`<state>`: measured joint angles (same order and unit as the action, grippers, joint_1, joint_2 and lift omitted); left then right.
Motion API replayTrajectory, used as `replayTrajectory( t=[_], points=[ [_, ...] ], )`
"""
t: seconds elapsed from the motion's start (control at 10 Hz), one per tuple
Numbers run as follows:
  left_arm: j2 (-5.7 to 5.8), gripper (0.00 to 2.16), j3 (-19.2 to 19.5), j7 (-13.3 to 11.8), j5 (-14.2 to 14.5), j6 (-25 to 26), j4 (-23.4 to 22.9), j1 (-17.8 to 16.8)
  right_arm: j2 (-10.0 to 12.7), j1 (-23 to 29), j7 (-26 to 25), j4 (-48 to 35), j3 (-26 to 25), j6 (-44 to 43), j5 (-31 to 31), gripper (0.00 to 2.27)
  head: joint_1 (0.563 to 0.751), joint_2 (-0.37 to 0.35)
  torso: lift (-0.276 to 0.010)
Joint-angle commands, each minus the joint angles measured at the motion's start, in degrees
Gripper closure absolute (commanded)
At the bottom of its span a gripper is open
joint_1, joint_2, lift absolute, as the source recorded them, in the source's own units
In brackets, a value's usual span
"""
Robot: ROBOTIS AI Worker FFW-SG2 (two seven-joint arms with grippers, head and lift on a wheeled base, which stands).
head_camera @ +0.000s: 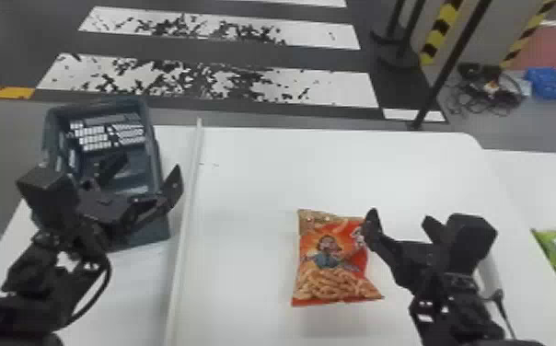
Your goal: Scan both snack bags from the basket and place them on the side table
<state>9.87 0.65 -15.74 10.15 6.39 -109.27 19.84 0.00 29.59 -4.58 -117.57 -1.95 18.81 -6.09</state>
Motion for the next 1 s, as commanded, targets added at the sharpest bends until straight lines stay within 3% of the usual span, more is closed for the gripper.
replayTrajectory(
  t=[0.0,0.3,0.6,0.9],
  points=[
    [-0.11,0.09,1.3,1.0,0.3,-0.6,-1.0,2.0,0.1,-0.1,0.5,-2.8,-2.8,8.7,-3.7,0.06,0.695,-0.066,-0.075],
    [-0.55,0.09,2.2,1.7,0.0,-0.6,-2.2,5.3,0.1,0.3,9.2,-6.5,-10.5,27.7,-14.4,0.09,0.695,-0.047,-0.075],
    [-0.73,0.09,2.5,1.5,0.1,-0.6,-2.1,5.7,0.1,0.4,11.3,-10.0,-13.4,41.4,-18.9,0.09,0.695,-0.032,-0.075],
    [-0.81,0.09,2.4,1.3,0.1,-0.6,-1.8,5.7,0.1,-0.5,11.3,-10.3,-14.3,48.8,-19.5,0.09,0.695,-0.012,-0.075]
  ],
)
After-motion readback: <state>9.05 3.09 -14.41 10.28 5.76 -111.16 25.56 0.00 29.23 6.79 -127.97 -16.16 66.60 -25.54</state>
